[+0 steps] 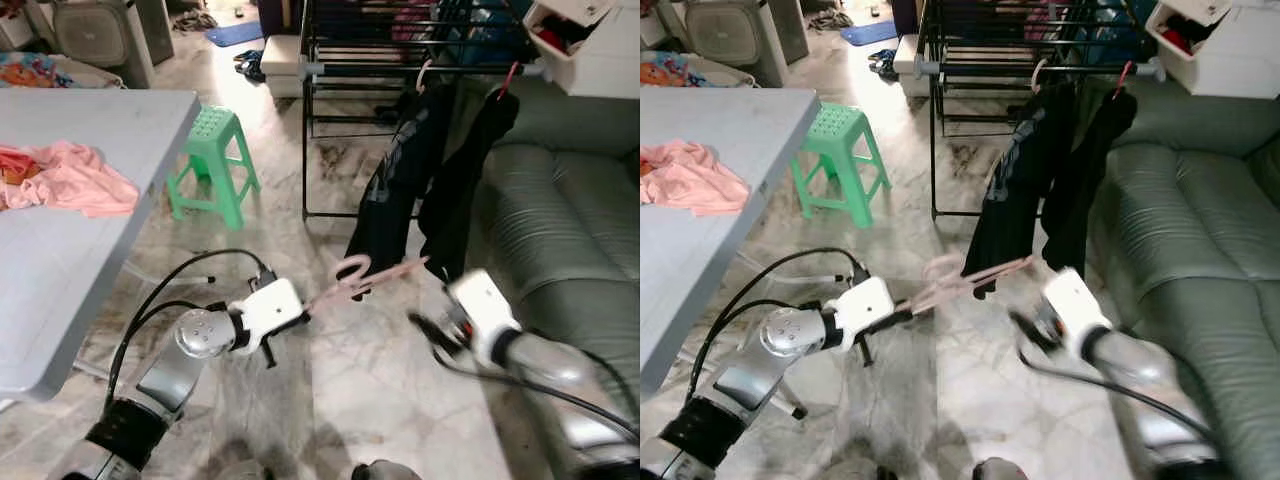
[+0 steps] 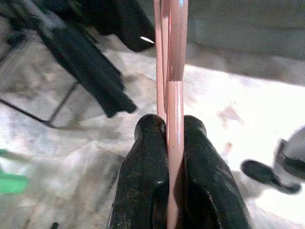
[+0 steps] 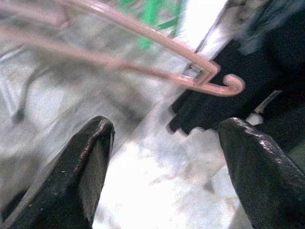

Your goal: Hang hanger

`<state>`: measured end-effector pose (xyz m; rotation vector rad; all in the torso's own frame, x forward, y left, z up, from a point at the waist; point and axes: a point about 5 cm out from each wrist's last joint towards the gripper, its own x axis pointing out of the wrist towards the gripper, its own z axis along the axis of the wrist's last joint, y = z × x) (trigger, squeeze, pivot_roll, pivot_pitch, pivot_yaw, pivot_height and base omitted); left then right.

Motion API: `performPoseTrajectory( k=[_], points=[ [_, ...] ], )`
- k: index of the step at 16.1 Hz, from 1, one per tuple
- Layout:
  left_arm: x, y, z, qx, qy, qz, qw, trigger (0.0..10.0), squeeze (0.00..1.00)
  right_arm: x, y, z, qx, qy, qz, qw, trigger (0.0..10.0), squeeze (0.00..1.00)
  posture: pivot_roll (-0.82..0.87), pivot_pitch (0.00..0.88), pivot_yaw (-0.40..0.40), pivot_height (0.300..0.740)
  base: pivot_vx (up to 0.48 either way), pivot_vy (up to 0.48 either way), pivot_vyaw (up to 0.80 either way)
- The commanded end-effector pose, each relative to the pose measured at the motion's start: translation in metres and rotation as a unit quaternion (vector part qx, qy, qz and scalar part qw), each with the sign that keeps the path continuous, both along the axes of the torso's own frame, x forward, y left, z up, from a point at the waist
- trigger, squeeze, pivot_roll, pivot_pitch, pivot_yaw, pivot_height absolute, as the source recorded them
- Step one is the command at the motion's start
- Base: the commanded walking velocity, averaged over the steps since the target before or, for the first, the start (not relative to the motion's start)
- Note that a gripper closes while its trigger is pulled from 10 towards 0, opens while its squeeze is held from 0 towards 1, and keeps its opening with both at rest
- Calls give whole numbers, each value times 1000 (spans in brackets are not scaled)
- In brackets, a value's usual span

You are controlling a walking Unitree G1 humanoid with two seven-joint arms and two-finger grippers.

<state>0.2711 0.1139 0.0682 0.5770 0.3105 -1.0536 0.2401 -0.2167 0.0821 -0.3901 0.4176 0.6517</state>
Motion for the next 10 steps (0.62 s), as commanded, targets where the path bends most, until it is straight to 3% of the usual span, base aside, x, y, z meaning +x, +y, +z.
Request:
performPoseTrajectory(
  k=[1,4,7,10],
  points=[
    [1,-4,2,14,0,-35,999,10000,0,-4,0,9,4,10,54,998,10000,0,-51,18,28,740,0,0,0],
    [-2,-3,-6,35,30,-86,995,10000,0,-9,-13,23,-2,55,121,991,10000,0,-59,20,33,740,0,0,0],
    [-8,-4,-10,42,57,-124,990,10000,0,-9,-10,32,-11,76,189,979,10000,0,-55,22,29,740,0,0,0],
    [-8,-11,-9,35,47,-148,987,10000,0,-3,-8,34,-25,110,264,958,10000,0,-51,21,20,740,0,0,0]
  ],
)
